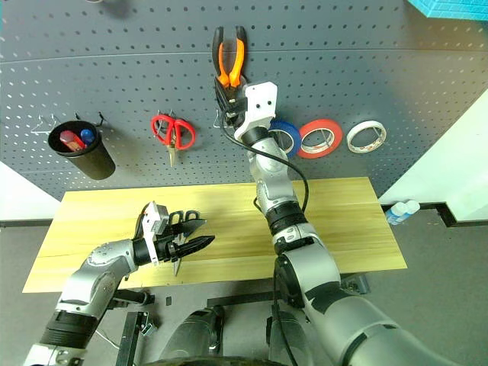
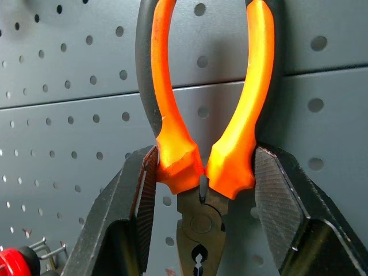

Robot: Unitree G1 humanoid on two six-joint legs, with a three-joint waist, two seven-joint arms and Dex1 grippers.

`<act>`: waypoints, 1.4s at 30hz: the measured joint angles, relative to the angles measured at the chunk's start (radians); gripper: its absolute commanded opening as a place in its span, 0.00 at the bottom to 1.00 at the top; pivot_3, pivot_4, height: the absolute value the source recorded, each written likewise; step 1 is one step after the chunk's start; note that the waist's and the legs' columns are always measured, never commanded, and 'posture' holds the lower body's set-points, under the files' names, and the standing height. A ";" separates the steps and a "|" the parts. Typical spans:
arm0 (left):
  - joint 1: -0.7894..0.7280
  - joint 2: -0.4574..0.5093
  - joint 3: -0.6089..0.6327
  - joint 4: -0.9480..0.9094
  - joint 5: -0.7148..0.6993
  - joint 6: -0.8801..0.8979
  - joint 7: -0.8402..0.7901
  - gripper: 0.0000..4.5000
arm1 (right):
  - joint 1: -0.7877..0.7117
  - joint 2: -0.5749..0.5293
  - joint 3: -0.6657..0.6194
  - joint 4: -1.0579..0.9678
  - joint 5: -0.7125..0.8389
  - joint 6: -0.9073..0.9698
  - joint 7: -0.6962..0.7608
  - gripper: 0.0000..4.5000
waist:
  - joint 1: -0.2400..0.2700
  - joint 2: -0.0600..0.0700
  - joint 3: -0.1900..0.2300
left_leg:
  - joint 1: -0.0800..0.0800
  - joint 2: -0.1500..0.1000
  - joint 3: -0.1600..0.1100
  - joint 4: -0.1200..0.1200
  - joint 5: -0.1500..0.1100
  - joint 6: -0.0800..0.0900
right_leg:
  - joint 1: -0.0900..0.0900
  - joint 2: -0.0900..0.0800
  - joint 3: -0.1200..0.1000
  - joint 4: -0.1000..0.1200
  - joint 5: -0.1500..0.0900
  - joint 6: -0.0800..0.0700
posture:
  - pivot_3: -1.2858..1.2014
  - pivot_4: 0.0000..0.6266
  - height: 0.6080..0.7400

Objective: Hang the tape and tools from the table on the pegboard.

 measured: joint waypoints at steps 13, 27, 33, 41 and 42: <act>0.013 0.002 0.004 -0.014 -0.001 0.009 0.014 0.74 | 0.024 0.025 0.002 0.017 -0.018 -0.003 -0.016 0.47 | 0.002 0.000 0.000 | 0.000 0.000 0.000 0.000 0.000 0.000 | 0.000 0.000 0.000 0.001 0.000 0.000 | 0.57 0.27 0.98; 0.012 0.009 0.007 -0.017 -0.013 0.011 0.016 0.74 | 0.074 0.040 0.033 0.021 -0.028 -0.002 -0.027 0.47 | 0.002 0.000 0.000 | 0.001 0.000 0.000 0.000 -0.001 0.001 | 0.000 0.000 0.000 0.004 0.000 0.000 | 0.57 0.26 0.98; 0.001 0.009 0.007 -0.016 -0.013 0.010 0.017 0.74 | 0.074 0.040 0.029 0.019 0.014 0.040 -0.005 0.47 | 0.001 0.000 0.000 | 0.001 0.000 0.000 0.001 -0.001 0.001 | 0.000 0.000 0.000 0.005 0.000 0.000 | 0.57 0.26 0.98; 0.000 0.009 0.007 -0.015 -0.013 0.010 0.024 0.74 | 0.074 0.040 0.036 0.015 0.034 0.091 0.018 0.47 | 0.002 0.000 0.000 | 0.003 0.000 0.000 0.001 -0.001 0.002 | -0.001 0.000 0.000 0.009 0.000 0.000 | 0.57 0.27 0.98; 0.000 0.009 0.007 -0.015 -0.013 0.010 0.026 0.74 | 0.074 0.040 0.038 0.015 0.034 0.092 0.018 0.47 | 0.002 0.000 0.000 | 0.003 0.000 0.000 0.002 -0.001 0.002 | -0.001 0.000 0.000 0.010 0.000 0.000 | 0.57 0.27 0.98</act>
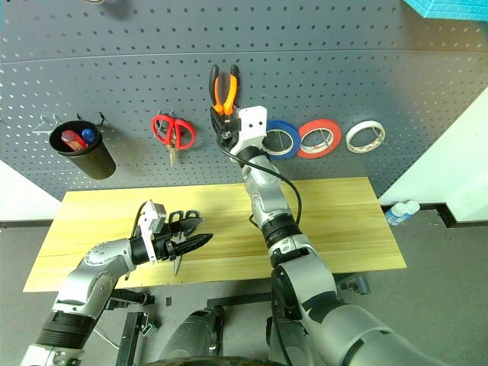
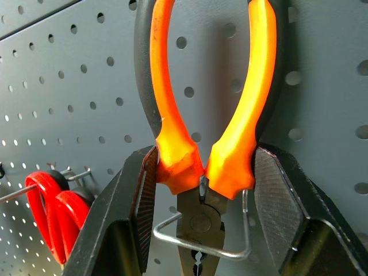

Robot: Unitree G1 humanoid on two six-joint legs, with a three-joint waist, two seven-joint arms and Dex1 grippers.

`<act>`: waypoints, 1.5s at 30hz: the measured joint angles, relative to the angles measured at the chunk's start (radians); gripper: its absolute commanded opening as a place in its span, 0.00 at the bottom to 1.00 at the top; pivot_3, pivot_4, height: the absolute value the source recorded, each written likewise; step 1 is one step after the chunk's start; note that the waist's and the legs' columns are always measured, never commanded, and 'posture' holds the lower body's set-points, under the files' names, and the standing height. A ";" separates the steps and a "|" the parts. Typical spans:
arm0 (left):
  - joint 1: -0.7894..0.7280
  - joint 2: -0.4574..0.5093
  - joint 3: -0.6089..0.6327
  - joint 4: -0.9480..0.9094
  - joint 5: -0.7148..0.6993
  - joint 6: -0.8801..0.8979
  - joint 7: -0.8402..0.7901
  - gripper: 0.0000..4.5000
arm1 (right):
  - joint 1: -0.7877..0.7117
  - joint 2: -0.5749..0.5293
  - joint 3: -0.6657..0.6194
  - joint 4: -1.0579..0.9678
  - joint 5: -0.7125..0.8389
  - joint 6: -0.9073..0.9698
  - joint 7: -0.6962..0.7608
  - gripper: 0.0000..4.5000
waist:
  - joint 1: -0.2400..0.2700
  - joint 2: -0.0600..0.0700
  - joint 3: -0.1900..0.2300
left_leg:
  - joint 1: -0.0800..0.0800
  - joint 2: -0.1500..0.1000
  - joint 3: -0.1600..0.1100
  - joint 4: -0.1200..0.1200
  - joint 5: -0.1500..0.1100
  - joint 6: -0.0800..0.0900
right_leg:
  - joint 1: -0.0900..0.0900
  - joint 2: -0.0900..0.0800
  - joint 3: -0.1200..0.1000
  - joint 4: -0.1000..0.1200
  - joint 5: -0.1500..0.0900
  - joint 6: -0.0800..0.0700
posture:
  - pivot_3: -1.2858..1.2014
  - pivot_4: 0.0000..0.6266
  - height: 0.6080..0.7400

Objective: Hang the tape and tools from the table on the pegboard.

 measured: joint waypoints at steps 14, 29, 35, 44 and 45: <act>0.000 -0.001 0.000 0.000 0.000 -0.001 0.006 0.74 | 0.003 0.000 0.018 0.000 -0.012 0.000 -0.004 0.99 | 0.000 0.000 0.000 | 0.000 0.000 0.000 0.000 0.000 0.000 | -0.001 0.000 0.000 0.001 0.000 0.000 | 0.57 0.25 0.98; -0.014 -0.004 -0.003 0.005 0.000 -0.003 0.004 0.74 | 0.062 -0.010 0.043 -0.082 -0.011 0.024 0.006 0.99 | 0.000 -0.001 -0.003 | 0.000 0.000 0.000 0.000 0.000 0.000 | -0.001 0.000 0.000 0.001 0.000 0.000 | 0.56 0.23 0.98; -0.018 -0.005 -0.004 0.012 0.000 -0.005 0.000 0.74 | 0.145 -0.013 0.058 -0.176 -0.011 0.081 0.009 0.99 | -0.001 0.000 -0.004 | 0.000 0.000 0.000 0.001 0.001 -0.001 | -0.001 0.000 0.000 0.002 0.000 0.000 | 0.56 0.23 0.98; -0.021 -0.007 -0.004 0.028 0.001 -0.008 -0.014 0.74 | 0.216 -0.013 0.072 -0.293 -0.012 0.146 0.009 0.99 | 0.000 0.000 -0.006 | 0.001 0.000 0.000 0.001 0.001 -0.001 | -0.001 0.000 0.000 0.002 0.000 0.000 | 0.55 0.23 0.98; -0.021 -0.007 -0.004 0.029 0.001 -0.008 -0.015 0.74 | 0.226 -0.013 0.072 -0.305 -0.012 0.153 0.009 0.99 | 0.000 0.000 -0.006 | 0.001 0.000 0.000 0.001 0.001 -0.001 | -0.001 0.000 0.000 0.002 0.000 0.000 | 0.55 0.23 0.98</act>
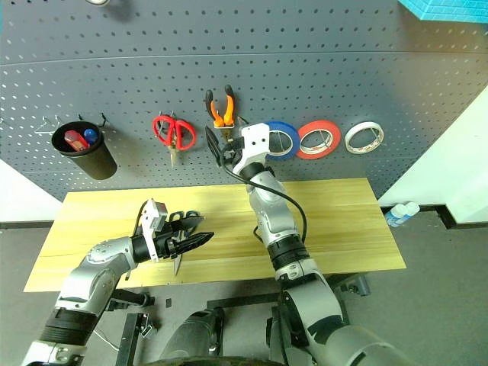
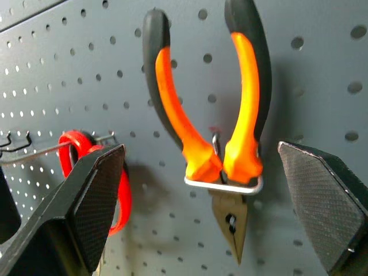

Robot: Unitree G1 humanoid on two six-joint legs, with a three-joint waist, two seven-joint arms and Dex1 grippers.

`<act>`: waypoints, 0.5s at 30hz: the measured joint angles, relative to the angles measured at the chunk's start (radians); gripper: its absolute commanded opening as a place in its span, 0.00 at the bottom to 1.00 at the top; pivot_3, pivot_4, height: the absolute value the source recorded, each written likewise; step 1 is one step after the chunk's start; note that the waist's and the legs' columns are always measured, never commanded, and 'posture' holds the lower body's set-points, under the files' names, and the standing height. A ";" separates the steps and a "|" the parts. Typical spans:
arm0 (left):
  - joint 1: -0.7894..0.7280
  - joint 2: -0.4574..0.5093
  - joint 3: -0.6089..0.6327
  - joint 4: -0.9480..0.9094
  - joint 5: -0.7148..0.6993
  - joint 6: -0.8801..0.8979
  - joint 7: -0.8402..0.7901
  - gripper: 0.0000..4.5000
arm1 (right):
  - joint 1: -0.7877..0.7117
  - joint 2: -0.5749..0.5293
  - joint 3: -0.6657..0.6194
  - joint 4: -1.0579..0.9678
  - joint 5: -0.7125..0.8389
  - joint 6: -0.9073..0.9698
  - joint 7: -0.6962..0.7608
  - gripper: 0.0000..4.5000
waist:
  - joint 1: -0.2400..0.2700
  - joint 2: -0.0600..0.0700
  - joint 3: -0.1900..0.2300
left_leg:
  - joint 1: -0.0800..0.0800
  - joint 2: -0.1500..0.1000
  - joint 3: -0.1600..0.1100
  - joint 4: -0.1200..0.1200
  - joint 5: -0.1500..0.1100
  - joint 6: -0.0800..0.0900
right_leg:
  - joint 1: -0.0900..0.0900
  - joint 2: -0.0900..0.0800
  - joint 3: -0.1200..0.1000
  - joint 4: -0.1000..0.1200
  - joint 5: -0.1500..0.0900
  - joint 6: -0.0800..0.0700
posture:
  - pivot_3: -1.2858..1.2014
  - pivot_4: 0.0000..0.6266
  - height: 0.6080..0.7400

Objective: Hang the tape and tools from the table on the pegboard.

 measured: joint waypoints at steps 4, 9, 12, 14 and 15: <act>-0.001 0.000 0.000 0.000 0.000 0.000 -0.001 0.74 | 0.019 0.000 0.000 -0.041 -0.001 0.020 0.000 0.99 | 0.000 0.000 -0.001 | 0.000 0.000 0.000 0.000 0.000 0.000 | 0.000 0.000 0.000 0.000 0.000 0.000 | 0.55 0.23 0.98; 0.000 0.000 0.000 0.001 -0.001 0.002 -0.003 0.74 | 0.068 -0.013 0.000 -0.102 -0.002 0.053 0.008 0.99 | 0.000 0.000 -0.002 | 0.000 0.000 0.000 0.000 0.000 0.000 | 0.000 0.000 0.000 0.000 0.000 0.000 | 0.55 0.23 0.98; 0.003 0.001 0.001 0.000 -0.003 0.004 -0.008 0.74 | 0.097 -0.035 -0.001 -0.145 0.000 0.082 0.020 0.99 | 0.000 0.000 -0.002 | 0.000 0.000 0.000 0.000 0.000 0.000 | 0.000 0.000 0.000 0.000 0.000 0.000 | 0.55 0.23 0.98; 0.007 0.003 0.001 0.000 -0.005 0.005 -0.010 0.74 | 0.113 -0.053 -0.004 -0.179 0.002 0.102 0.025 0.99 | 0.000 0.000 -0.002 | 0.000 0.000 0.000 0.000 0.000 0.000 | 0.000 0.000 0.000 0.000 0.000 0.000 | 0.55 0.23 0.98; 0.009 0.004 0.001 -0.001 -0.005 0.005 -0.011 0.74 | 0.118 -0.062 -0.007 -0.193 0.003 0.110 0.030 0.99 | 0.000 0.000 -0.002 | 0.000 0.000 0.000 0.000 0.000 0.000 | 0.000 0.000 0.000 0.000 0.000 0.000 | 0.55 0.23 0.98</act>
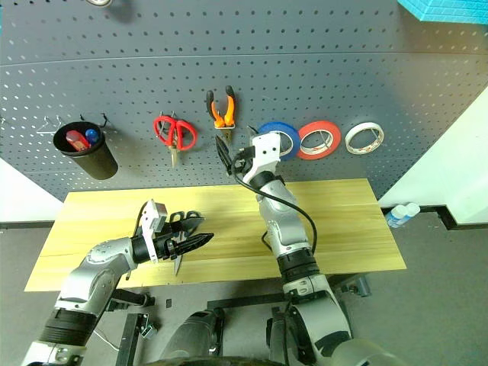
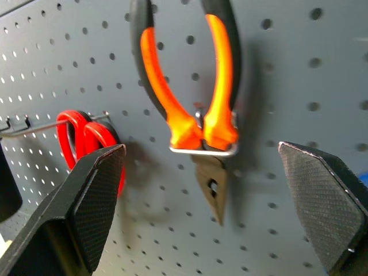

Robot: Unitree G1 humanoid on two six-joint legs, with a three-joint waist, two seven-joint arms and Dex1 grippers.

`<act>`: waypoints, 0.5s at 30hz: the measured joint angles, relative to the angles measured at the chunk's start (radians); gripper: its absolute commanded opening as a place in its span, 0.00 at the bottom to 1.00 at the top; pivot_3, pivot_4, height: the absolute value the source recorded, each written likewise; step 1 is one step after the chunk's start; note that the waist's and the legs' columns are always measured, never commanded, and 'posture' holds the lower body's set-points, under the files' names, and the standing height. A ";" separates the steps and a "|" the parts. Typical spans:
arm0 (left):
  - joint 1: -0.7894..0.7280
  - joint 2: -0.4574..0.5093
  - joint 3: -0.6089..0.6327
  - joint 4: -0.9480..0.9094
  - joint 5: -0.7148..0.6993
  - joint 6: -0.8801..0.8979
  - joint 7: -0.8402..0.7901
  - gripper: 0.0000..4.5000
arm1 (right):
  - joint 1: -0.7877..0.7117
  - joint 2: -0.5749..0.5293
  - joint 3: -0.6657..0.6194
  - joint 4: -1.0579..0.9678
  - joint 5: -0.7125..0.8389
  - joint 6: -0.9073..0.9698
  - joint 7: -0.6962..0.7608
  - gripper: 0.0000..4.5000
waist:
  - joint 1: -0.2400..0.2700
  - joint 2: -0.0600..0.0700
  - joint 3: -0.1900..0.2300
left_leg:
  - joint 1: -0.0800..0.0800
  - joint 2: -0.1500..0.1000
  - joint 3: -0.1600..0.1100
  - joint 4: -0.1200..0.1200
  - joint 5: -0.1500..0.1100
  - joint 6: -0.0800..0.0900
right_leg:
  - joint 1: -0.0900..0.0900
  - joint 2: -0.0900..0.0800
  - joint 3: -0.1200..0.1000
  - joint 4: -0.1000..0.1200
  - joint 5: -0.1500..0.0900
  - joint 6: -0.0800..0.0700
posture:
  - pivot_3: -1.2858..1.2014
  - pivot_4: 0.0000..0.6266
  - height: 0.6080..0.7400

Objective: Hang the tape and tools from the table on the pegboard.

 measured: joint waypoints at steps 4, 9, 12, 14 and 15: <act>0.009 0.002 0.000 -0.005 0.000 0.001 -0.002 0.74 | 0.032 -0.027 -0.015 -0.073 0.018 0.047 0.016 0.99 | 0.000 0.000 0.000 | 0.000 0.000 0.000 0.000 0.000 0.000 | 0.000 0.000 0.000 0.000 0.000 0.000 | 0.55 0.23 0.98; 0.047 0.008 0.002 -0.031 -0.004 0.005 -0.004 0.74 | 0.073 -0.066 -0.033 -0.167 0.040 0.104 0.033 0.99 | 0.000 0.000 0.000 | 0.000 0.000 0.000 0.000 0.000 0.000 | 0.001 0.000 0.000 0.000 0.000 0.000 | 0.55 0.23 0.98; 0.083 0.013 0.013 -0.062 -0.023 0.013 -0.002 0.74 | 0.100 -0.096 -0.044 -0.235 0.063 0.143 0.042 0.99 | 0.001 0.000 0.000 | 0.000 0.000 0.000 0.000 0.000 0.000 | 0.001 0.000 0.000 -0.001 0.000 0.000 | 0.55 0.24 0.98; 0.111 0.023 0.024 -0.090 -0.029 0.027 -0.001 0.74 | 0.115 -0.126 -0.060 -0.288 0.087 0.180 0.053 0.99 | 0.001 0.000 0.000 | 0.000 0.000 0.000 0.000 0.000 0.000 | 0.001 -0.001 0.000 -0.001 0.000 0.000 | 0.55 0.24 0.98; 0.125 0.028 0.033 -0.103 -0.037 0.030 -0.001 0.74 | 0.123 -0.145 -0.071 -0.319 0.107 0.205 0.060 0.99 | 0.001 0.000 0.000 | 0.000 0.000 0.000 0.000 0.000 0.000 | 0.002 -0.001 0.000 -0.001 0.000 0.000 | 0.55 0.25 0.98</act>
